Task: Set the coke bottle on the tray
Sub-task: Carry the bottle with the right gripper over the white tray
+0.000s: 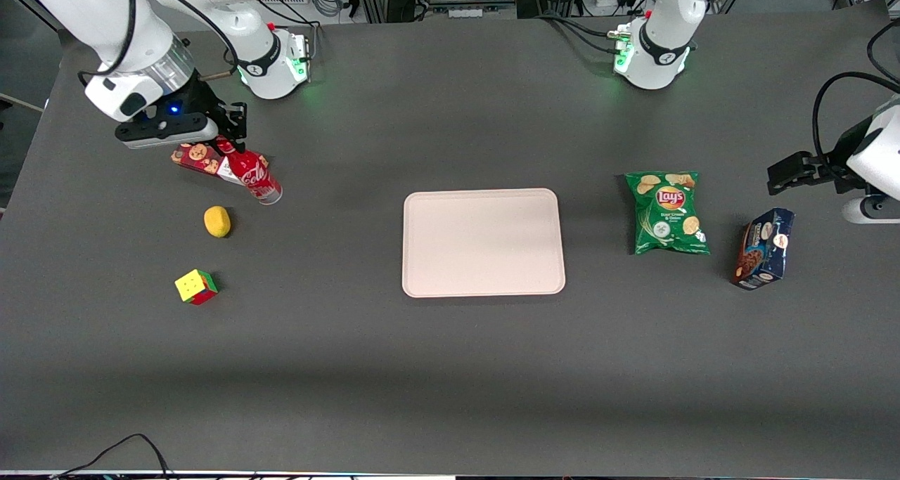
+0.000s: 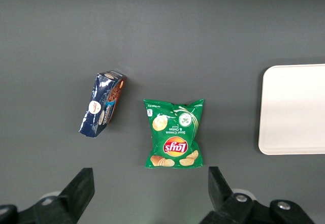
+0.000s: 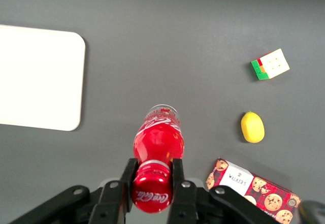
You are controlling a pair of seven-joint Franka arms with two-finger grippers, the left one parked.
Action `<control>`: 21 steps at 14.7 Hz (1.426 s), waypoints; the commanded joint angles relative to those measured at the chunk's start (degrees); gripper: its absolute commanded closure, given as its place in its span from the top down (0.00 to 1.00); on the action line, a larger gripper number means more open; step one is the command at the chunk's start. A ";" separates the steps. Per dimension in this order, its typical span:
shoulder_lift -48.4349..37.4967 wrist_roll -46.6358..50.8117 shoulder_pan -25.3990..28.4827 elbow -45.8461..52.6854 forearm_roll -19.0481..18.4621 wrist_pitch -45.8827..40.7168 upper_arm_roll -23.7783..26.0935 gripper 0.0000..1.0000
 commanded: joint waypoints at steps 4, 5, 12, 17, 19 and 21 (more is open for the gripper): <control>20.10 18.08 1.47 25.95 0.92 -7.90 9.24 0.00; 22.82 21.16 1.64 28.33 0.57 -7.81 11.00 0.00; 40.84 37.61 7.36 39.34 -8.56 -6.59 17.95 0.00; 49.90 44.47 8.76 39.16 -14.88 2.01 19.28 0.00; 53.42 46.06 9.03 39.08 -17.35 4.13 19.28 0.00; 55.88 47.46 9.12 38.90 -17.97 6.59 19.28 0.00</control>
